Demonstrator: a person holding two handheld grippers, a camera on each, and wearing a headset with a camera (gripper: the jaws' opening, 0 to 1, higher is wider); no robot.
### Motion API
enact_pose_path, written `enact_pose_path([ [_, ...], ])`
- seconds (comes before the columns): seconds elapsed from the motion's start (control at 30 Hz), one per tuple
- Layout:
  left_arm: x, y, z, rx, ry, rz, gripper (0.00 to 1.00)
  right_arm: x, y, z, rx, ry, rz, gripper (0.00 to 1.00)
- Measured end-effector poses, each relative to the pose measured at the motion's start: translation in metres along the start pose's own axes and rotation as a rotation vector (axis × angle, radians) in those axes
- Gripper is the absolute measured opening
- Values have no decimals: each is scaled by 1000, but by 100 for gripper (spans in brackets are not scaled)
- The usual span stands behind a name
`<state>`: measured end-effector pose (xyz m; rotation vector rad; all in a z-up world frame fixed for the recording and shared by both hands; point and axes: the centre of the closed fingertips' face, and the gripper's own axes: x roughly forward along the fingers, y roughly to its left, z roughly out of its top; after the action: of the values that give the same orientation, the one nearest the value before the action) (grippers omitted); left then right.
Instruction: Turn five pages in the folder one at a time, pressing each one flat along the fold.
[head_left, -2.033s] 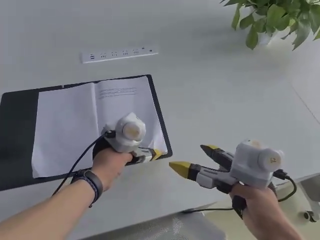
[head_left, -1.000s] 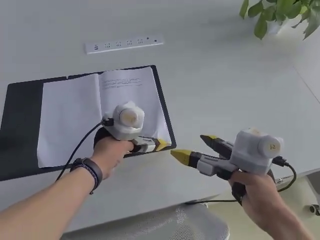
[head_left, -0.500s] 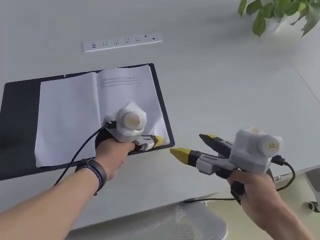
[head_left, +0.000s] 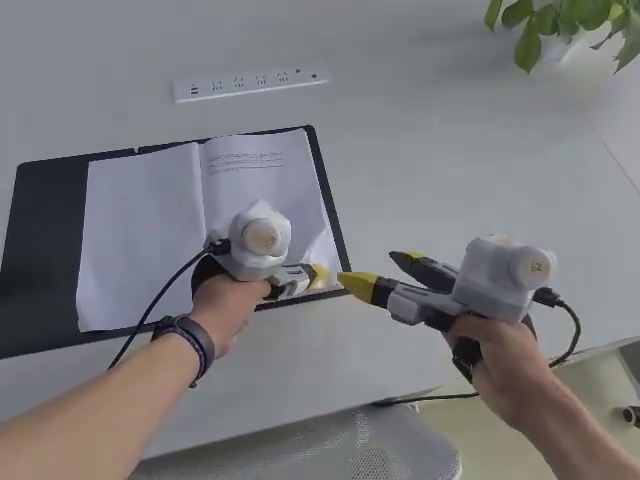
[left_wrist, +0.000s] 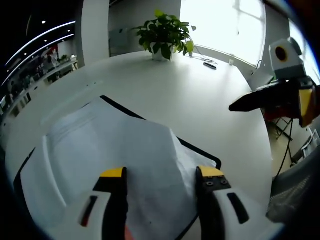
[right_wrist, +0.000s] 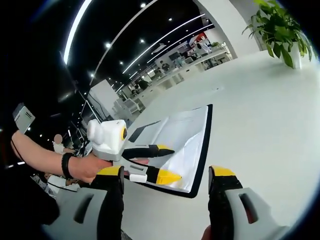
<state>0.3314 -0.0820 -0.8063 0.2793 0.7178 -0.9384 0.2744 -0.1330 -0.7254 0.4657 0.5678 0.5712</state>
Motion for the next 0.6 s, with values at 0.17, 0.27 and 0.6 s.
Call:
enact_pose_path([
  [0.17, 0, 0, 0, 0, 2, 0, 55, 24, -2, 1, -2, 29, 35, 63],
  [0.27, 0, 0, 0, 2, 4, -1, 56, 35, -4, 2, 9, 41, 42, 61],
  [0.6, 1, 0, 0, 4, 6, 0, 56, 66, -12, 3, 91, 45, 76, 50],
])
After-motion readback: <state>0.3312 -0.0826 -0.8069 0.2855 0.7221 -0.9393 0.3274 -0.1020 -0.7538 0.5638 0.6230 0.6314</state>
